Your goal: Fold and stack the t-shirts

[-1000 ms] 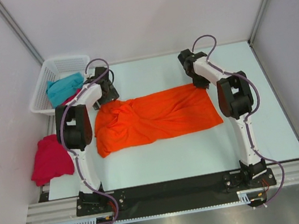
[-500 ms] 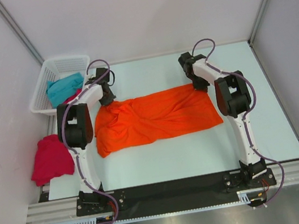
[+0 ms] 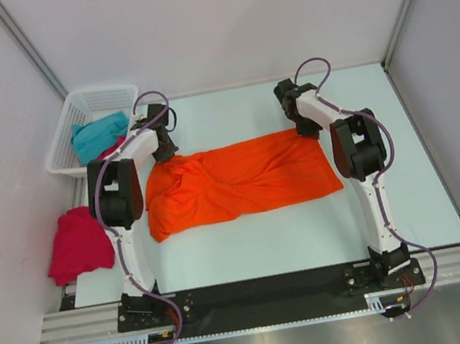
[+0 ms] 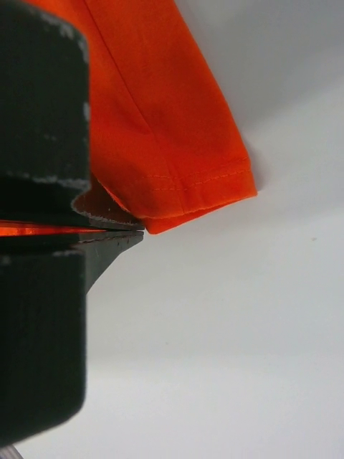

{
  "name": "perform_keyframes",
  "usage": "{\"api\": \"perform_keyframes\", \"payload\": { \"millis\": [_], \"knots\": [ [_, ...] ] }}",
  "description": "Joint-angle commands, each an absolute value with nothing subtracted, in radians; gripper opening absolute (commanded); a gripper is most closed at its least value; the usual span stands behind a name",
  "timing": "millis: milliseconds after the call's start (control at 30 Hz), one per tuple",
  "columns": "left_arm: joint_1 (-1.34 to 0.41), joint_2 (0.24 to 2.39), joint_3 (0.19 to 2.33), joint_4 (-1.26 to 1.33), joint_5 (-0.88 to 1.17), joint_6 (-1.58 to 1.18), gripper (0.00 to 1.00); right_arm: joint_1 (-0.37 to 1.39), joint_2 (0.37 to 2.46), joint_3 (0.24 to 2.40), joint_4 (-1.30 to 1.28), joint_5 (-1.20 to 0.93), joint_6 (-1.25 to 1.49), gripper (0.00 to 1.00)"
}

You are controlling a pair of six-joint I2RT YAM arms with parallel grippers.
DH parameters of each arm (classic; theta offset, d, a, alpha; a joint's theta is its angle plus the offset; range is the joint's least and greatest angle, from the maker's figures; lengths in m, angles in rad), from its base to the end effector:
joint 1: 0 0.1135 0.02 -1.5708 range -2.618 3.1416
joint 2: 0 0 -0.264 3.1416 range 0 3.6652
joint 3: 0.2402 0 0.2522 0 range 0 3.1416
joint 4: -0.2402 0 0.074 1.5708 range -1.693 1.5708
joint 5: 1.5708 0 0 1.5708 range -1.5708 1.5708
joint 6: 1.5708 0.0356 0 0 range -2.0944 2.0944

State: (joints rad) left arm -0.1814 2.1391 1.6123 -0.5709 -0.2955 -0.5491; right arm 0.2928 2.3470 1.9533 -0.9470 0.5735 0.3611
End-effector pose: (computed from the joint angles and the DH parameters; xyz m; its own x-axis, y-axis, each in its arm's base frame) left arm 0.4477 -0.0716 0.1685 -0.7688 -0.3666 -0.5240 -0.4211 0.9069 -0.0167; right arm 0.4631 0.1194 0.1622 -0.9159 0.0339 -0.4000 0.2134 0.8851 -0.4136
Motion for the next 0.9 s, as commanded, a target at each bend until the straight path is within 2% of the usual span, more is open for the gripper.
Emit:
{"api": "perform_keyframes", "payload": {
  "millis": [0,400,667,700,800,867],
  "knots": [
    [-0.176,2.071,1.681,-0.589,-0.327,-0.551,0.0,0.295,2.244,1.994,-0.92,0.643,0.348,0.0],
    [-0.175,1.959,1.763,-0.669,-0.357,-0.525,0.0,0.295,2.152,1.988,-0.919,0.699,0.345,0.0],
    [-0.176,1.916,1.738,-0.678,-0.35,-0.523,0.0,0.296,2.154,1.956,-0.9,0.638,0.339,0.0],
    [-0.175,1.916,1.74,-0.678,-0.344,-0.523,0.0,0.298,2.164,1.962,-0.9,0.632,0.334,0.11],
    [-0.176,1.92,1.746,-0.678,-0.339,-0.519,0.0,0.301,2.23,2.012,-0.926,0.618,0.321,0.31],
    [-0.176,1.921,1.747,-0.676,-0.339,-0.52,0.0,0.299,2.258,2.058,-0.939,0.595,0.316,0.34]
  ]
}}
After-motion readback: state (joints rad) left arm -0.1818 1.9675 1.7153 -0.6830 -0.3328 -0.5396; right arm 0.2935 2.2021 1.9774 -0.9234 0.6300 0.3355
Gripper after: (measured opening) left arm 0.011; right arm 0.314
